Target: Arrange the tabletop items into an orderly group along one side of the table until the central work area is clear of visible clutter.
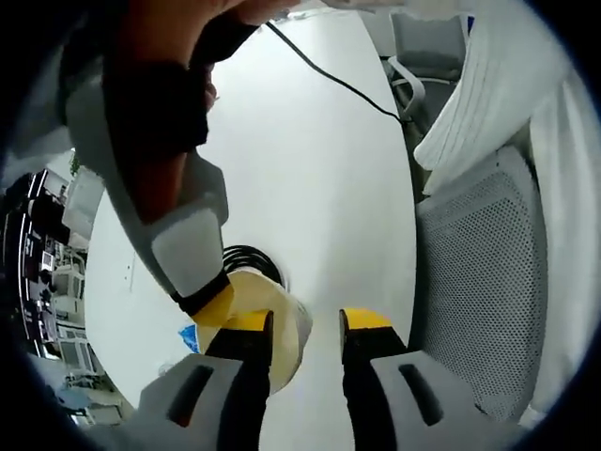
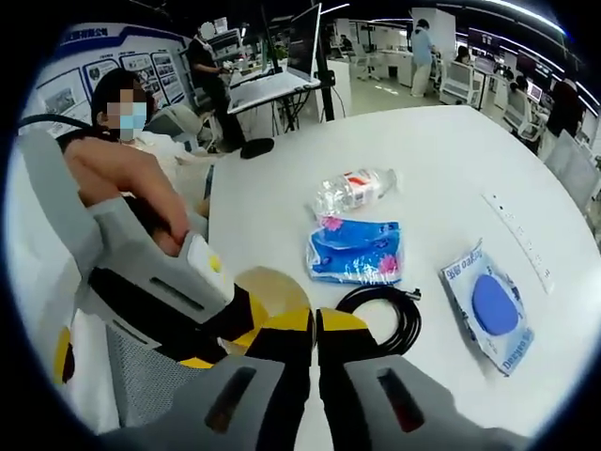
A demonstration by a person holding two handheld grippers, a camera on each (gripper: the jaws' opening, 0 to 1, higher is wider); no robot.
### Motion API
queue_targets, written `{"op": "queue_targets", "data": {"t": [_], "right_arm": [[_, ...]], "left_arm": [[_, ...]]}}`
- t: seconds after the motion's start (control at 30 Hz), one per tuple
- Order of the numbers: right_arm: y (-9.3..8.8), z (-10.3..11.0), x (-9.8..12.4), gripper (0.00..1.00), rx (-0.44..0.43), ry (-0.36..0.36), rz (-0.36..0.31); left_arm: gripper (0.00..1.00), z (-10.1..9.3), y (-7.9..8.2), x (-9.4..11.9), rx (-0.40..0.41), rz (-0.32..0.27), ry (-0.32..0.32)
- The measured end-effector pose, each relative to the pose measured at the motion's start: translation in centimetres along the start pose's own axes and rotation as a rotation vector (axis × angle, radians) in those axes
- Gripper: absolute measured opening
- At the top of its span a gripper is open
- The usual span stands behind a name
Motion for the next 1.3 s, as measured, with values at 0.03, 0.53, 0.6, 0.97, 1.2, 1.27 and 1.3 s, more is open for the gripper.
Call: {"op": "queue_targets", "data": {"t": [0.03,0.53,0.6,0.97,1.2,1.27,1.3], "right_arm": [[0.0,-0.1,0.0,0.00,0.000,-0.003,-0.001],[0.8,-1.9,0.4,0.00,-0.019,-0.035,-0.021],[1.0,-2.1,0.4,0.00,-0.015,-0.037,-0.021],[2.8,-4.0,0.3,0.00,-0.001,-0.046,-0.028],[3.8,-5.2,0.2,0.00,-0.004,-0.049,-0.040],[4.0,-5.5,0.1,0.00,-0.006,-0.049,-0.044],[4.1,-5.8,0.1,0.00,-0.011,-0.049,-0.048]], "left_arm": [[0.33,0.0,0.0,0.0,0.001,-0.003,0.001],[0.29,1.5,-1.3,1.6,0.153,-0.170,-0.007],[0.30,2.0,-1.7,2.0,0.188,-0.184,0.011],[0.43,4.3,-3.6,3.8,0.393,-0.347,0.049],[0.51,5.9,-5.5,4.9,0.562,-0.481,0.080],[0.55,6.2,-6.3,5.1,0.593,-0.492,0.104],[0.59,6.4,-6.6,5.3,0.594,-0.503,0.127]]}}
Point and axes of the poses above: the point that each gripper's makers call its tool centre point, and the gripper's own axes: x roughly backward along the fingers, z roughly to its left, y roughly out of its top, the point moved 10 cm from there along x, roughly backward along the fingers, and after that the axes turned 2 degrees about -x, right-handed, at the moved point
